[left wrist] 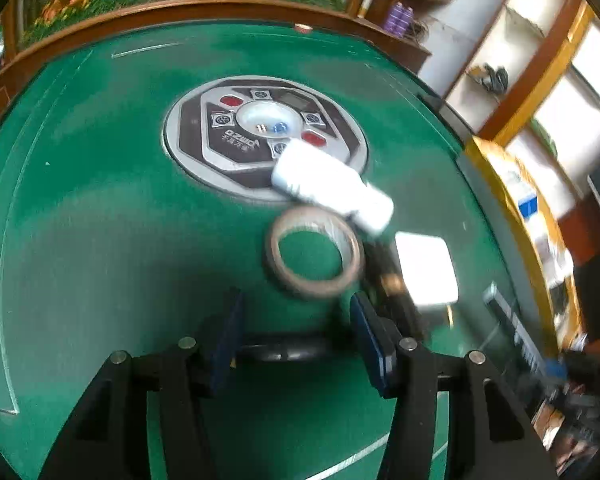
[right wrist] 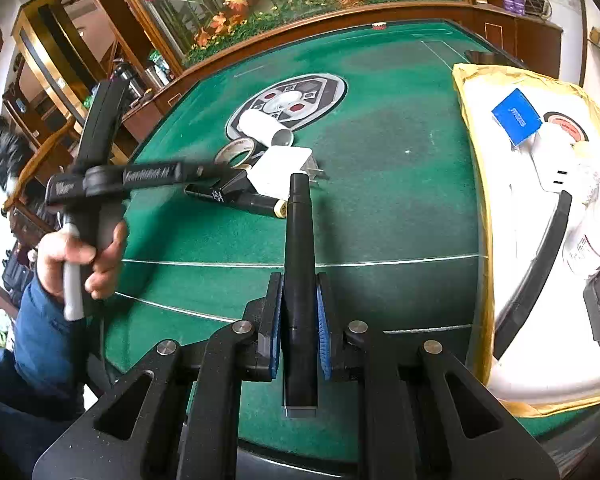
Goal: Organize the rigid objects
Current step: 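Grasp a second black marker with the left tool while the right tool holds its marker, then carry both black markers over the white tray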
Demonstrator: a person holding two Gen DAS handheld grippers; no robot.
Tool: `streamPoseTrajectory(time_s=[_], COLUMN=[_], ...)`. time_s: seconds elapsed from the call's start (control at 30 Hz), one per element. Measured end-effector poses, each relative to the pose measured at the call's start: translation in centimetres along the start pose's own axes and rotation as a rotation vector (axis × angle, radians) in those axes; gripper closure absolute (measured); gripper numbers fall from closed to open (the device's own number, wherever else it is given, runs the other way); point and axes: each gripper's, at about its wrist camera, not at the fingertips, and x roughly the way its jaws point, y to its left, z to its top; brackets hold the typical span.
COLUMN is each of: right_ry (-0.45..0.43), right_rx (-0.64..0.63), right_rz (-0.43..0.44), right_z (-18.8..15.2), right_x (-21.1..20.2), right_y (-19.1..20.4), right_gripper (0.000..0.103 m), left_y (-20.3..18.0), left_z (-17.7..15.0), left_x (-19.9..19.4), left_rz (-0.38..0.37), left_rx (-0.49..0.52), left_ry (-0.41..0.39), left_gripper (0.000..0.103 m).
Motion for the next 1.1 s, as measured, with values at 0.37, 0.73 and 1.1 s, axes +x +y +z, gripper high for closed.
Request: streamPoseTrajectory(time_s=[0.37,0.73,1.1], right_ry=[-0.02,-0.023,-0.064], right_rx=[0.024,0.031,0.048], right_rz=[0.025,0.017,0.03], right_z=[0.1,-0.2,-0.1], right_x=[-0.3,-0.7,-1.7], right_y=[-0.9,-0.8,-1.2], right_gripper=[0.089,0.089,0.089], left_y=[-3.8,-8.0,-8.4], left_z=[-4.4,-5.5,-3.5], left_x=[-2.7,-1.1,-3.5], left_rz=[-0.072,-0.022,-0.202], left_rx=[0.222,0.363,0.216], left_ry=[0.071,0.03,-0.061], left_gripper=[0.046,0.088,0.089])
